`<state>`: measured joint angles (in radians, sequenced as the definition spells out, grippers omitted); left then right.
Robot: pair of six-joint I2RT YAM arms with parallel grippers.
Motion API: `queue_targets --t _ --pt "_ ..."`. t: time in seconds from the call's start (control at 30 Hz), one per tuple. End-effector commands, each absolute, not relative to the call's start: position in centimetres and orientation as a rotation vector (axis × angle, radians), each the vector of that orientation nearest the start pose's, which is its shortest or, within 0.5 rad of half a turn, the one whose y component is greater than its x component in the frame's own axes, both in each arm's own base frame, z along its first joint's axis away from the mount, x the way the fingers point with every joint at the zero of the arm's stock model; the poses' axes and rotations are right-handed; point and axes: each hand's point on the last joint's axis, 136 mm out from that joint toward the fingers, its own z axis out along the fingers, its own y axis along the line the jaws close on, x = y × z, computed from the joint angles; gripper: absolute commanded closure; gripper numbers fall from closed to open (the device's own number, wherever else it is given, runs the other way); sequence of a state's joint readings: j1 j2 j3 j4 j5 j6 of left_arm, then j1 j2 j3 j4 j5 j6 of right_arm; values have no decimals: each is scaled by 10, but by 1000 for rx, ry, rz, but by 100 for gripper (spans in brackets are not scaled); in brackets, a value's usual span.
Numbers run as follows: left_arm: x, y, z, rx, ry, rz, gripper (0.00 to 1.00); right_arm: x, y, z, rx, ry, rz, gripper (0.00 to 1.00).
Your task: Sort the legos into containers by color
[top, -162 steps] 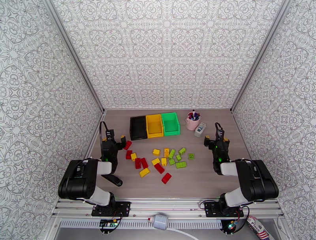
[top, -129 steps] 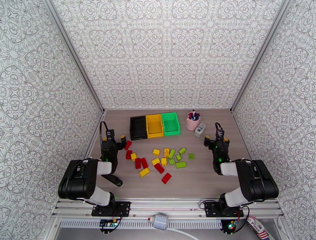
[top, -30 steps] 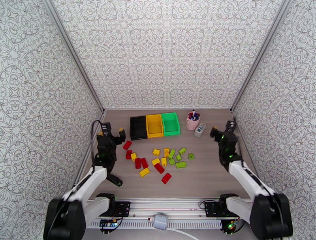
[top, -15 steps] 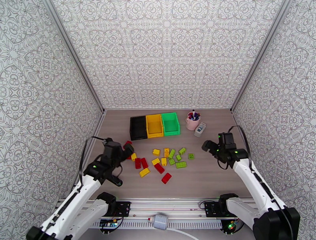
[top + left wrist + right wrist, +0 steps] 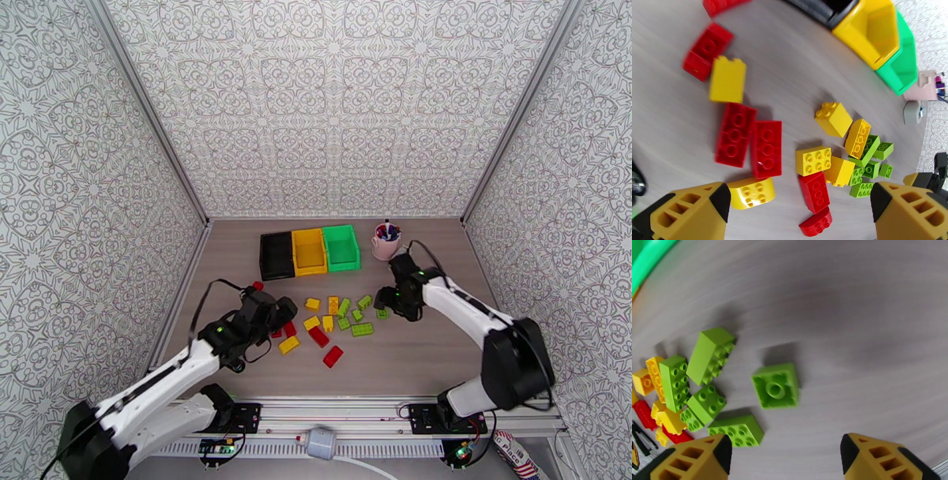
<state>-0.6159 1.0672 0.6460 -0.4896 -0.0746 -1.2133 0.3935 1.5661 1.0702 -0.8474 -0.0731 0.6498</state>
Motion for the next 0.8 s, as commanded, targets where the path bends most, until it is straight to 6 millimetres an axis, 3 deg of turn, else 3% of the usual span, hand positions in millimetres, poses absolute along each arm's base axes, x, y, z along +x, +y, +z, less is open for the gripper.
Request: queue_targets --t 0.0,0.07,0.3,0.63,0.77 --pt "260 -206 120 -640 2552 -859 6 292 133 69 315 2980 194 23" --pt "265 -223 121 -556 2585 -851 13 292 136 58 304 3014 183 24" --pt "283 -241 134 -451 2570 -805 15 297 143 36 265 3064 141 34" --pt "291 -227 138 -411 2550 -687 12 306 146 20 257 3088 112 41" --pt "294 -219 139 -441 2553 -712 13 308 145 19 258 3090 94 49"
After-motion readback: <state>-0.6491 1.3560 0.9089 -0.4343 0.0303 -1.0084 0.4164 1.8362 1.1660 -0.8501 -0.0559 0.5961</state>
